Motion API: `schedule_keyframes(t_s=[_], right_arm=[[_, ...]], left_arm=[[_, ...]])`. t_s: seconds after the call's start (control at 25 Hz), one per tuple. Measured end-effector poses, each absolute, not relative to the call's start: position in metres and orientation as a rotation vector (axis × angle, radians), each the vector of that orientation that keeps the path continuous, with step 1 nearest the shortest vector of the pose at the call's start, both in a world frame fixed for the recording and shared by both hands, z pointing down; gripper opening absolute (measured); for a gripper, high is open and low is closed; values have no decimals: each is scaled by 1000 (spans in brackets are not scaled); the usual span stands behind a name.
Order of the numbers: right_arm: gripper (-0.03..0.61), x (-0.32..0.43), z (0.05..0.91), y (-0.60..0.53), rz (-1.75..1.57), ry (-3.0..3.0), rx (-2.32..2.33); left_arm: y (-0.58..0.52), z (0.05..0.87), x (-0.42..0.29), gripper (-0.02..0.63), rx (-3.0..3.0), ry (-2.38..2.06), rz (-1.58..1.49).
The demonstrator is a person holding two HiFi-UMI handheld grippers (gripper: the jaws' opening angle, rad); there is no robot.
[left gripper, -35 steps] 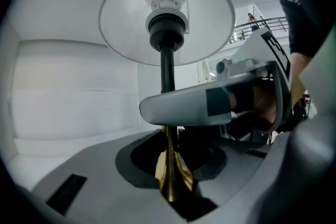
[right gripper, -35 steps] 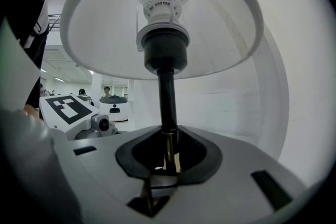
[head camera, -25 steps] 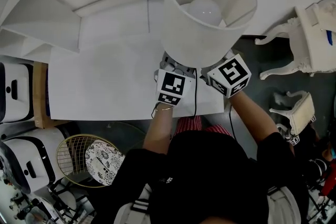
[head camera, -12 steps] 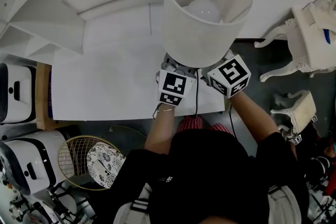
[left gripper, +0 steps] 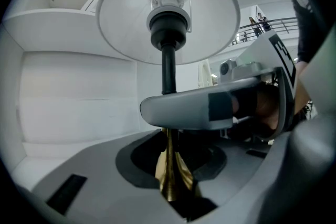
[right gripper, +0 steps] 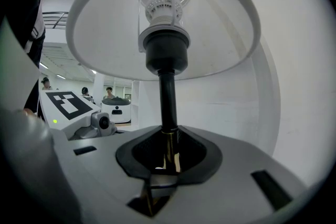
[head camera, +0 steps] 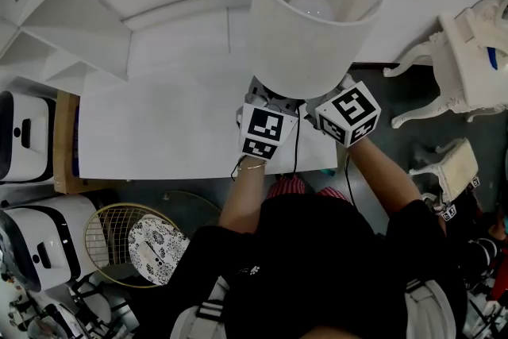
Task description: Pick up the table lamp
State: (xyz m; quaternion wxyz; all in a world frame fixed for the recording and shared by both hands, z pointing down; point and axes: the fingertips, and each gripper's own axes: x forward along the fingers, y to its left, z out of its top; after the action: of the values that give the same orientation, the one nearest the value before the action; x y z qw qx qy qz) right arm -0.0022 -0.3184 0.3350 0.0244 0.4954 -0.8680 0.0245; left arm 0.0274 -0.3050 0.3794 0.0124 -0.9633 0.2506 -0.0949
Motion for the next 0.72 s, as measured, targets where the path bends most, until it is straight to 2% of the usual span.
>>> schedule_keyframes(t_s=[0.72], right_arm=[[77,4,319,-316,46,-2685,1528]], left_arm=[[-303,363,34,107,-2994,793,-278]])
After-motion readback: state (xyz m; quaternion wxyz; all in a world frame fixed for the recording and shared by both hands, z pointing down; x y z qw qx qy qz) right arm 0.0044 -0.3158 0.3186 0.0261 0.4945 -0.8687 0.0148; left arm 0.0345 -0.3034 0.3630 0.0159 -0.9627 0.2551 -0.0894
